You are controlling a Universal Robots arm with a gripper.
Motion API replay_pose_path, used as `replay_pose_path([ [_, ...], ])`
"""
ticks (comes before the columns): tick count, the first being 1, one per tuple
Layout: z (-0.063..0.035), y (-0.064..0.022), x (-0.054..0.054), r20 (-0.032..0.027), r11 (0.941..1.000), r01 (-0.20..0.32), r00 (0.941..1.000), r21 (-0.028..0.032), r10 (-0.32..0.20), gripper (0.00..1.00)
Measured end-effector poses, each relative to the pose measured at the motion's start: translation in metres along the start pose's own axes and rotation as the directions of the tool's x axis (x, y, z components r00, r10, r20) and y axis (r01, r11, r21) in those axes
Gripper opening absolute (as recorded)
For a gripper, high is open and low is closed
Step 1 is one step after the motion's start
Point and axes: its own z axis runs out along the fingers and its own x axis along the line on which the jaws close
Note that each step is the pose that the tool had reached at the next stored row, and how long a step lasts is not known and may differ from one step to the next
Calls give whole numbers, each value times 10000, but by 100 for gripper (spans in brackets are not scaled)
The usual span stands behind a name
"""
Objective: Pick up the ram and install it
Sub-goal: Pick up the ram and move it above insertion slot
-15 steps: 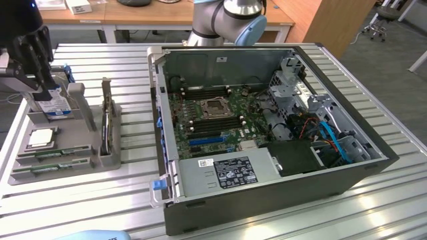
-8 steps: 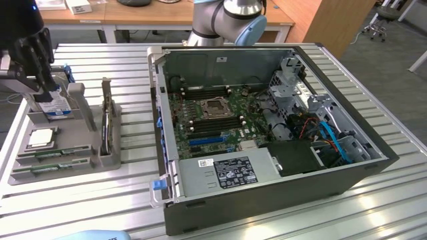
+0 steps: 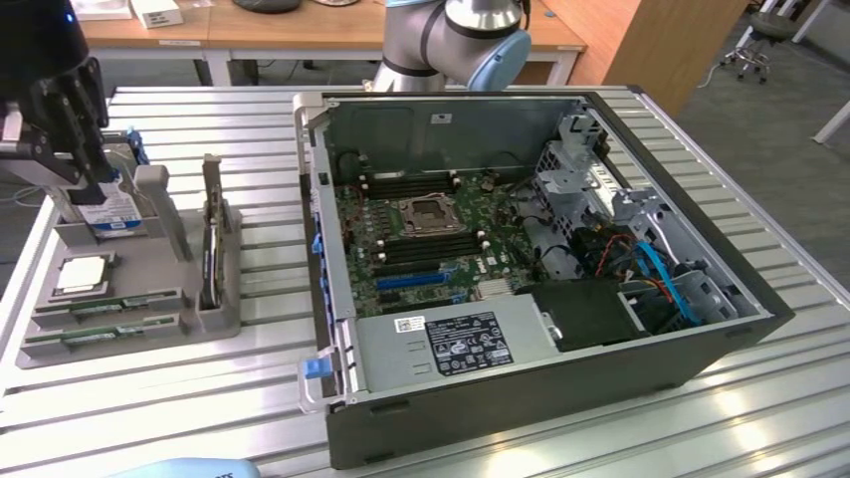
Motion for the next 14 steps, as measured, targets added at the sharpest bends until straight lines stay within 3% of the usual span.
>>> replay_pose_path([
  [14, 42, 2, -22, -27, 10000, 0, 10000, 2, 0, 35],
])
